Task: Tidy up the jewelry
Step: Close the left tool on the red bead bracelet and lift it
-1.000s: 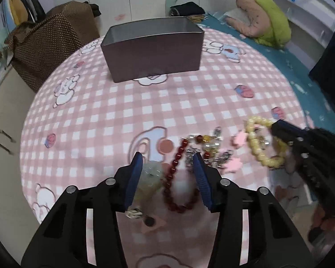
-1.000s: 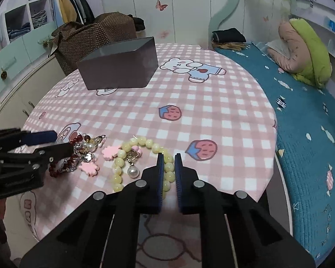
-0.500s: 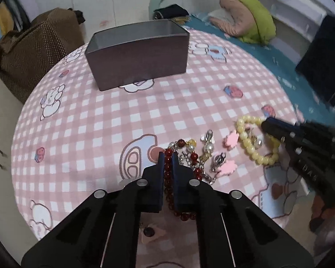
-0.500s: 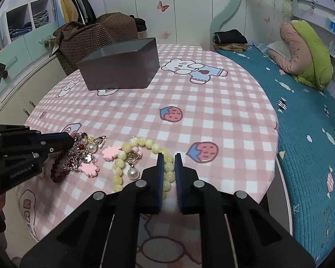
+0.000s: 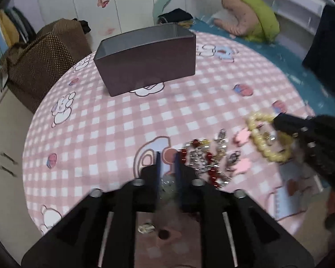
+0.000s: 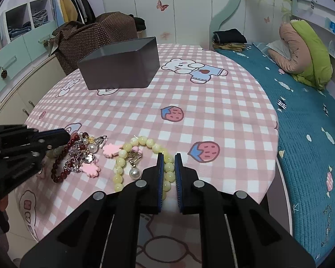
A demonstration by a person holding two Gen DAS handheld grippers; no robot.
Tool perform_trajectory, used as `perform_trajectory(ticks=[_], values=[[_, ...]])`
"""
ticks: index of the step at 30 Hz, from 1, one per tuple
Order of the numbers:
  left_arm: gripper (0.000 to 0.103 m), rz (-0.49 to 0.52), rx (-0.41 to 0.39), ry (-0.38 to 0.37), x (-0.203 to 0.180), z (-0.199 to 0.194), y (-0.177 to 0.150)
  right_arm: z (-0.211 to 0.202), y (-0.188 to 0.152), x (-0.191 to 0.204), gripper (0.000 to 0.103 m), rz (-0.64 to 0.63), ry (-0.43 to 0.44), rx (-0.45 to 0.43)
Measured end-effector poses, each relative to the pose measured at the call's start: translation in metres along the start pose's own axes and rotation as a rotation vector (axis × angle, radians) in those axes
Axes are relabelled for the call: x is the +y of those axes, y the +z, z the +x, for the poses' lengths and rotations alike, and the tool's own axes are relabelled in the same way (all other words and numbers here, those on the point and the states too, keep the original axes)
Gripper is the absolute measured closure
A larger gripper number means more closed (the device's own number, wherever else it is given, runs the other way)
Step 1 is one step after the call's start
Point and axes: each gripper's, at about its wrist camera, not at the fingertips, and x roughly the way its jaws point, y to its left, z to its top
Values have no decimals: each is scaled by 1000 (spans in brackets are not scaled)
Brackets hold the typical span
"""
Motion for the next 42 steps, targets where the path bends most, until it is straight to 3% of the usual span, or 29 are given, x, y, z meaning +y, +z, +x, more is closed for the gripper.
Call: perform_trajectory(ticks=[3,6,9,22,23,25,28,32,42], values=[[81,31,4,-12,-1,4,3,1,1,1,93,1,2,3],[60,36,3,-15,0,2,7,2,0,2,93,3,3,4],[60,19,-8,-49,3,-4,7,2,0,2,93,2,3,3],[61,112,25,-54,-12,5,6,2,0,2,93,0,2,4],[63,105,27,-61,-11,5,6,2,0,3,93,-4,-1,4],[95,92,28,-65,-10,7,7,1,-1,5,93,-18,-5,2],[96,97,8,-26,-14,6,4,1,-1,5,93,-20,-2,3],[96,-2,-7,-90,-2,3,6,0,0,3,94,-6,12,6],[96,-147,-105,-149,15,-29,9,-24,17,12,94,-24,34,-70]])
